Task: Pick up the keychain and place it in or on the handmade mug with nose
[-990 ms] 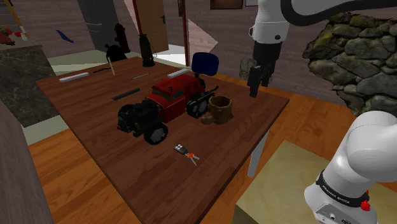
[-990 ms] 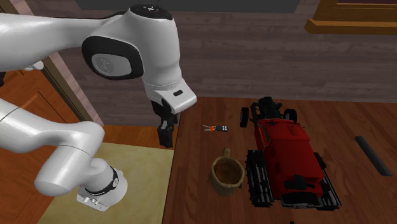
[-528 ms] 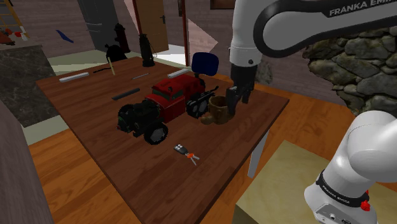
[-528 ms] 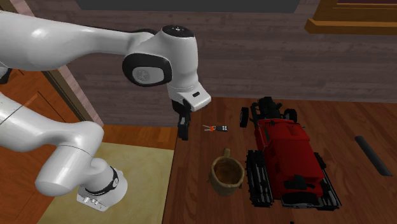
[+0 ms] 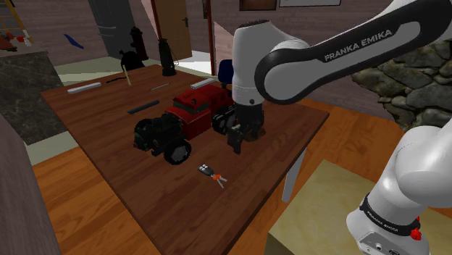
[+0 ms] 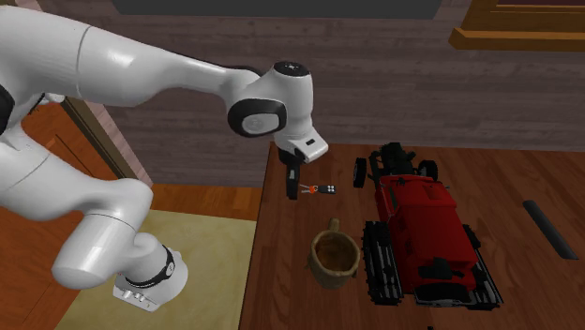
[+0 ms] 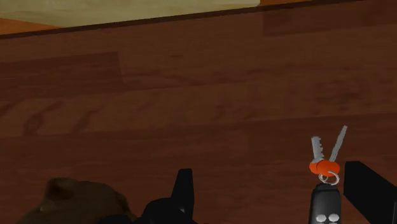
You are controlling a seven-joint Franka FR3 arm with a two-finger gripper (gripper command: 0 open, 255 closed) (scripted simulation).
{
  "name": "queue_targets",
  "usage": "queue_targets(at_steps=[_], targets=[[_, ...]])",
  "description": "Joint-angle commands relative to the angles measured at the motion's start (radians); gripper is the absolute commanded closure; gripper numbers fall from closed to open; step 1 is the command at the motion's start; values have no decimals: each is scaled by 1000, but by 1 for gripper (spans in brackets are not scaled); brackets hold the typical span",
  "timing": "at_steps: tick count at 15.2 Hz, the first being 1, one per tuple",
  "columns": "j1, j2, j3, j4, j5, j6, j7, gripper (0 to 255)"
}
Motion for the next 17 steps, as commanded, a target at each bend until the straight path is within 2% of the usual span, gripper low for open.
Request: queue_targets(at_steps=[1,4,8,17], targets=[[-3,77,34,26,-20,55,45,0],[-5,190,80,71,-68,121,120,0],[4,353,122,151,-166,192,236,0],[12,443,117,126,-234,293,288,0]])
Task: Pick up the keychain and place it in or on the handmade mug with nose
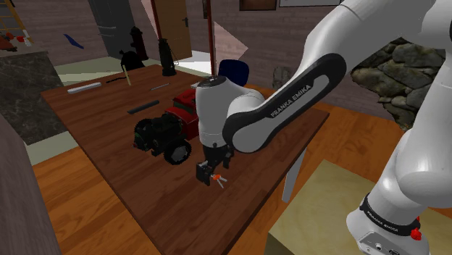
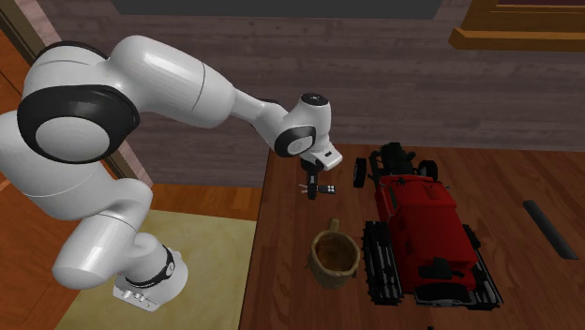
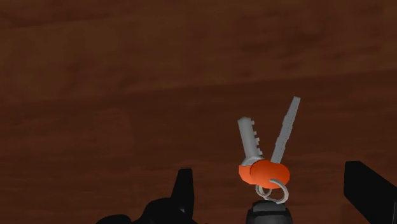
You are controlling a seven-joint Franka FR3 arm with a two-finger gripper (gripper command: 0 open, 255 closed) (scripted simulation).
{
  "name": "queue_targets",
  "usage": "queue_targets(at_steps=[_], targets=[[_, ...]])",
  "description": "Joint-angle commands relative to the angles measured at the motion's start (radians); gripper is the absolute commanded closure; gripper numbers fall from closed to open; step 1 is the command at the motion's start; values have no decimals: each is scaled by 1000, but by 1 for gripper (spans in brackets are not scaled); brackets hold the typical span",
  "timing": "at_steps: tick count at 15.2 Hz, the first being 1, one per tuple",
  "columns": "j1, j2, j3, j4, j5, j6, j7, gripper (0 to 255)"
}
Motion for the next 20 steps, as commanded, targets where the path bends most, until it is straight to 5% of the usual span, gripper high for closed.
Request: queue_targets(at_steps=[1,7,8,20], targets=[[0,8,-1,-1,-6,8,3,0],[0,8,-1,-1,-6,8,3,0],[0,8,-1,-1,-6,8,3,255],[-3,-21,2,13,17,-30,-14,255]])
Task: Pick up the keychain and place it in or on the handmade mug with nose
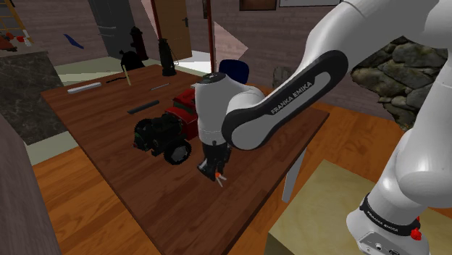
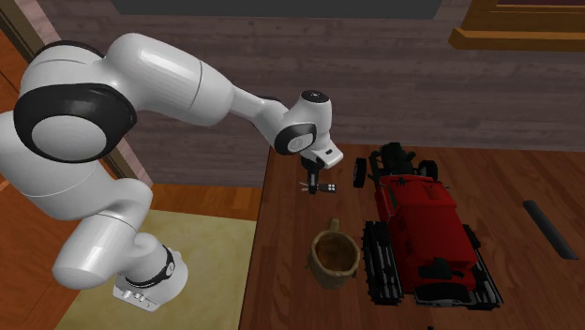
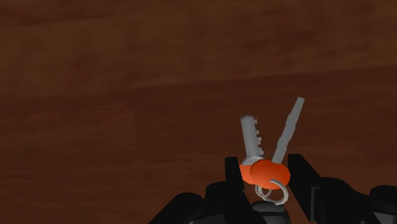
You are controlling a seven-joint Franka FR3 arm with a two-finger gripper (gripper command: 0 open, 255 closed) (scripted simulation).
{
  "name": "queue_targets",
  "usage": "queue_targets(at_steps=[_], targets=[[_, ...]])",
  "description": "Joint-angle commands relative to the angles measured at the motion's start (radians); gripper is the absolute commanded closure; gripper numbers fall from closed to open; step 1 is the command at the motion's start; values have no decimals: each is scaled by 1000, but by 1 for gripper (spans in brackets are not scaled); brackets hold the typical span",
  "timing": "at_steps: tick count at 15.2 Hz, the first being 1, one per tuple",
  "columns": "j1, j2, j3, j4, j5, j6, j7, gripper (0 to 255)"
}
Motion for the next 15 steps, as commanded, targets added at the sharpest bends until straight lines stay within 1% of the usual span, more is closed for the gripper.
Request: queue_targets(at_steps=[1,15], targets=[[-2,-19,2,8,15,-25,-11,255],[-7,-123,-1,101,87,-206,-66,255]])
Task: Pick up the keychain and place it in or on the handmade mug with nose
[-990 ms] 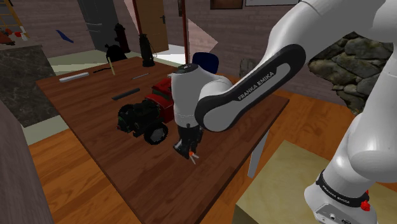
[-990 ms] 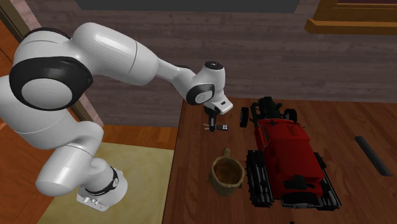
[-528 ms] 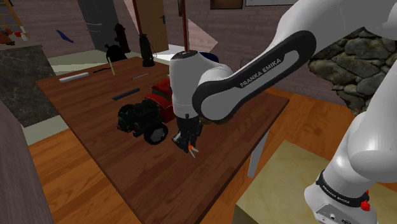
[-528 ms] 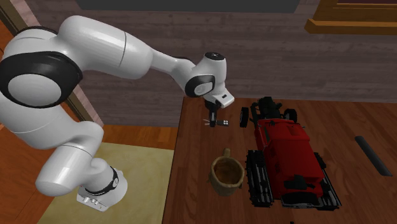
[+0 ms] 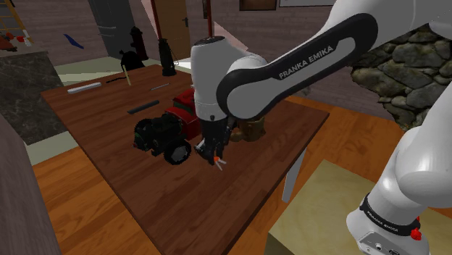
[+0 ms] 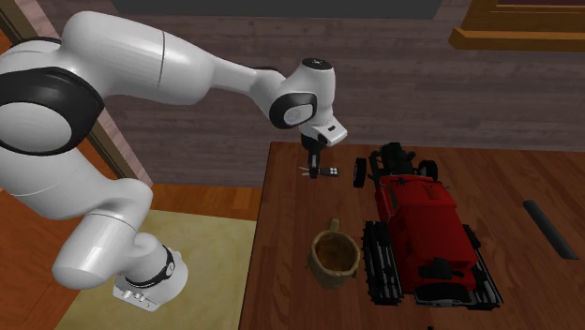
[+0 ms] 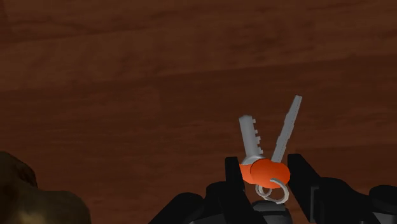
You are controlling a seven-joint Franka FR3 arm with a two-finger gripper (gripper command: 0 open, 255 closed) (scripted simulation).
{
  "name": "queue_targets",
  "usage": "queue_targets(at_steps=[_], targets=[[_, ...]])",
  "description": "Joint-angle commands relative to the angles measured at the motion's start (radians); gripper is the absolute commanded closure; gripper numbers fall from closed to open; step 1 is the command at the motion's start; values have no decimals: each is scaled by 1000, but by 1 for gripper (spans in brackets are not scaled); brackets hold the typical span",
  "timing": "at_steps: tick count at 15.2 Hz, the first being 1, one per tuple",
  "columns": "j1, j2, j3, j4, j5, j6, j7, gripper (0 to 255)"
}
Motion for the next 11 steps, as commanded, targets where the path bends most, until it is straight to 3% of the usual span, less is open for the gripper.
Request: queue_targets(at_steps=[1,11], targets=[[-2,-11,-3,17,7,-27,-9,255],[-4,-54,-10,112,30,-159,-29,255]])
